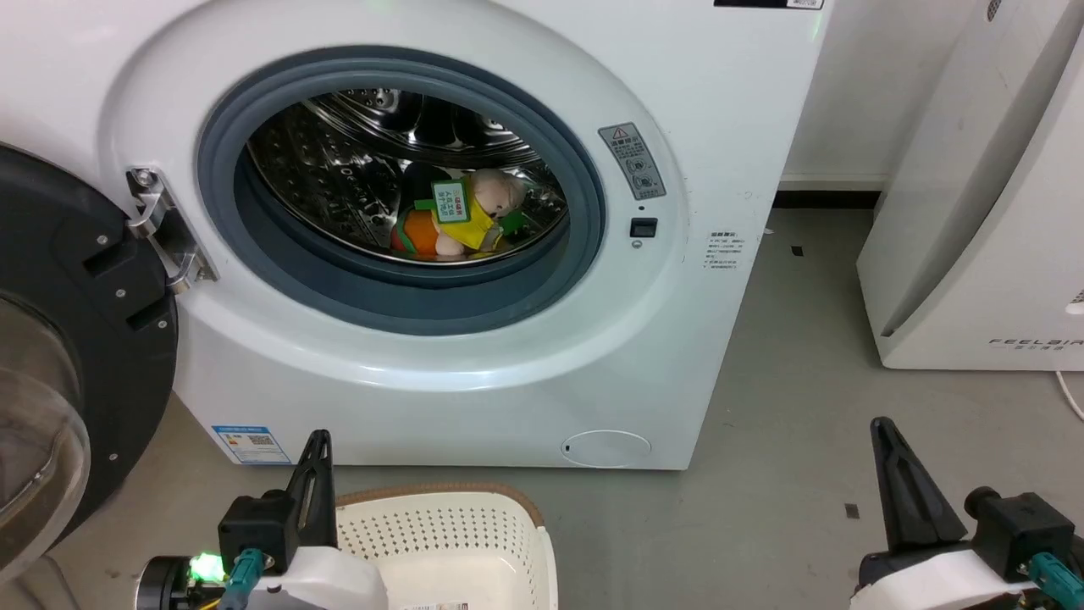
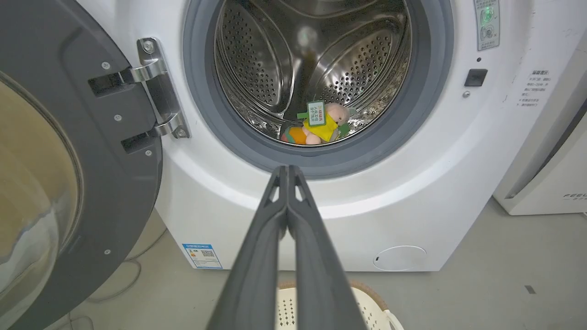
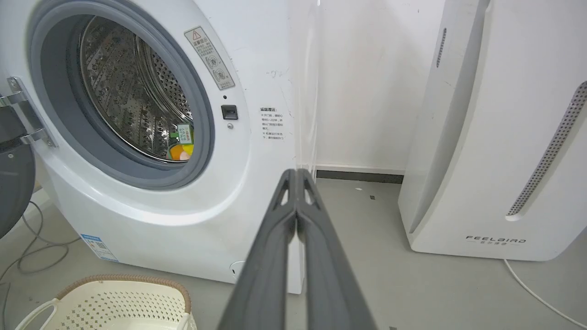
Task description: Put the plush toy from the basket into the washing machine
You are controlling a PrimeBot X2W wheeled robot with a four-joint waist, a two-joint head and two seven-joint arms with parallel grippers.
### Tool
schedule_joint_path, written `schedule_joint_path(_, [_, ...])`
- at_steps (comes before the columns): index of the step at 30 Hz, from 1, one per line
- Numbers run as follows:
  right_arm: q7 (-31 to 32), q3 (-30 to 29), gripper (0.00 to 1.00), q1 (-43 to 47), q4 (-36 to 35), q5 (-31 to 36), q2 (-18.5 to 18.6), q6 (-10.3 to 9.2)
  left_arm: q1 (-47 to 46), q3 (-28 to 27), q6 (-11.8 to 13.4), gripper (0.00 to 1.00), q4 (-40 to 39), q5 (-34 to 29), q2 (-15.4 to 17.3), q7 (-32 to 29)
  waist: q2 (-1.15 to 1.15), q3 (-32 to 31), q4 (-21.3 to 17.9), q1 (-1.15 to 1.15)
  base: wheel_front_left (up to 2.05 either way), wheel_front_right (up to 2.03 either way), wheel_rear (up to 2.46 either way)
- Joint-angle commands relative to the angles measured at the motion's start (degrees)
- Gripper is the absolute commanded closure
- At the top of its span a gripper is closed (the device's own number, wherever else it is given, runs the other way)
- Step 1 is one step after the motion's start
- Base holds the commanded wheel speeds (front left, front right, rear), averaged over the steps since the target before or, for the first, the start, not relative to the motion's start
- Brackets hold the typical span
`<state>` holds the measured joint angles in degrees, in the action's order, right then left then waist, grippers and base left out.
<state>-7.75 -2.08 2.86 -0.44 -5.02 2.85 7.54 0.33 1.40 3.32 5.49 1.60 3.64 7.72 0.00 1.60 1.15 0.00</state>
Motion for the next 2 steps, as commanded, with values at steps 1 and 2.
schedule_joint_path(1, [0.3, 0.1, 1.0, -1.0, 0.2, 0.4, 0.0, -0.03, -0.2, -0.1, -0.3, 1.0, -0.5, -0.5, -0.2, -0.3, 0.0, 0.0, 0.0, 0.0, 0.0, 0.0, 0.0])
schedule_joint_path(2, [0.4, 0.2, 1.0, -1.1, 0.2, 0.5, 0.0, -0.03, -0.2, -0.1, -0.4, 1.0, -0.6, -0.5, -0.2, -0.4, 0.0, -0.1, 0.0, 0.0, 0.0, 0.0, 0.0])
